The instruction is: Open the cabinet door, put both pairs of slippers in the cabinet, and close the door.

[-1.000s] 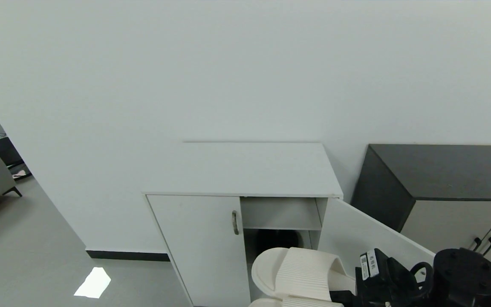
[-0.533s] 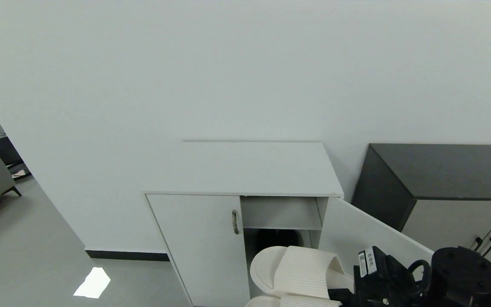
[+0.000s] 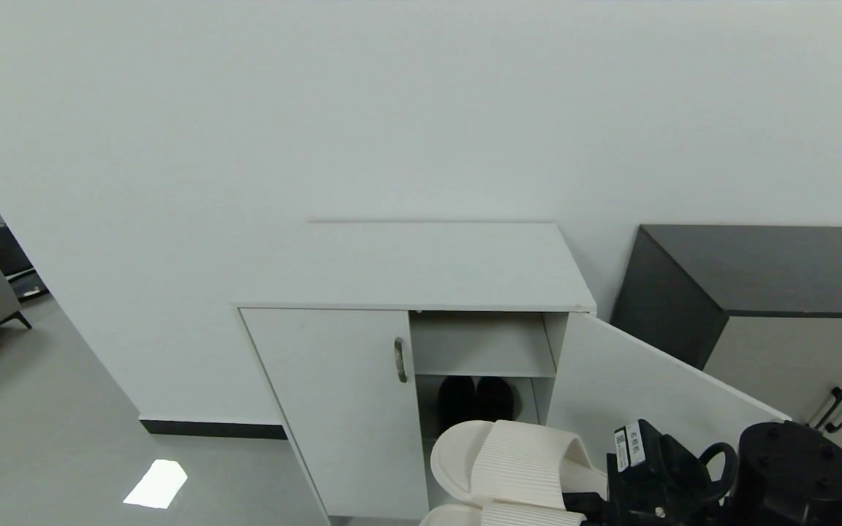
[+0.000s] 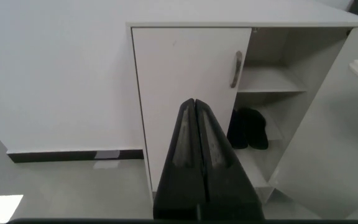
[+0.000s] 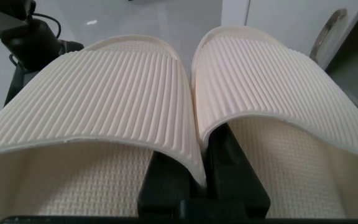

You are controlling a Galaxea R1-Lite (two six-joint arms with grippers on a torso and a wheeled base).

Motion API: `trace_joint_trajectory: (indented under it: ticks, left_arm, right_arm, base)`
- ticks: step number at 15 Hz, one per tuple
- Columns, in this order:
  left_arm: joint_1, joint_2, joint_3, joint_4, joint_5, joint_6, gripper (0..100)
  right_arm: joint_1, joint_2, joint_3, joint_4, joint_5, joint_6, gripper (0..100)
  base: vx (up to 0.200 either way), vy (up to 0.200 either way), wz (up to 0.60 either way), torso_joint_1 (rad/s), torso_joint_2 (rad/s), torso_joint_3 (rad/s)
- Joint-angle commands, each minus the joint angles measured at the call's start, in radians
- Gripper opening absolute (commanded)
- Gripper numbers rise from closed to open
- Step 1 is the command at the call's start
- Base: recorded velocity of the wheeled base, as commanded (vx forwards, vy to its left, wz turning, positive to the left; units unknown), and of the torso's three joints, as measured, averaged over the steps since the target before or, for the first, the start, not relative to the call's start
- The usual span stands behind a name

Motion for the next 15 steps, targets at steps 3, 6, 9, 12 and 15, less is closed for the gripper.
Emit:
trace_joint_trajectory:
  ticks: [3, 6, 9, 12, 15]
  left_arm:
    - [0.0, 0.0, 0.0, -0.001, 0.0, 0.0, 0]
    - [0.0, 0.0, 0.001, -0.001, 0.0, 0.0, 0]
    - [0.0, 0.0, 0.001, -0.001, 0.0, 0.0, 0]
    - [0.0, 0.0, 0.0, -0.001, 0.0, 0.0, 0]
    - [0.0, 0.0, 0.001, -0.001, 0.0, 0.0, 0]
  right_arm:
    - [0.0, 0.003, 0.001, -0.001, 0.0, 0.0, 0]
    - [0.0, 0.003, 0.001, -0.001, 0.0, 0.0, 0]
    - [0.0, 0.004, 0.001, -0.001, 0.0, 0.014, 0]
    - [0.0, 0.004, 0.001, -0.001, 0.002, 0.037, 0]
    - [0.0, 0.004, 0.001, -0.001, 0.002, 0.035, 0]
  base:
    - [0.0, 0.0, 0.0, -0.253, 0.55, 0.3]
    - [0.0, 0.0, 0.0, -0.242, 0.54, 0.295]
    - [0.0, 0.0, 0.0, -0.229, 0.52, 0.287]
    - [0.0, 0.0, 0.0, -0.217, 0.51, 0.289]
    - [0.0, 0.0, 0.0, -0.203, 0.49, 0.287]
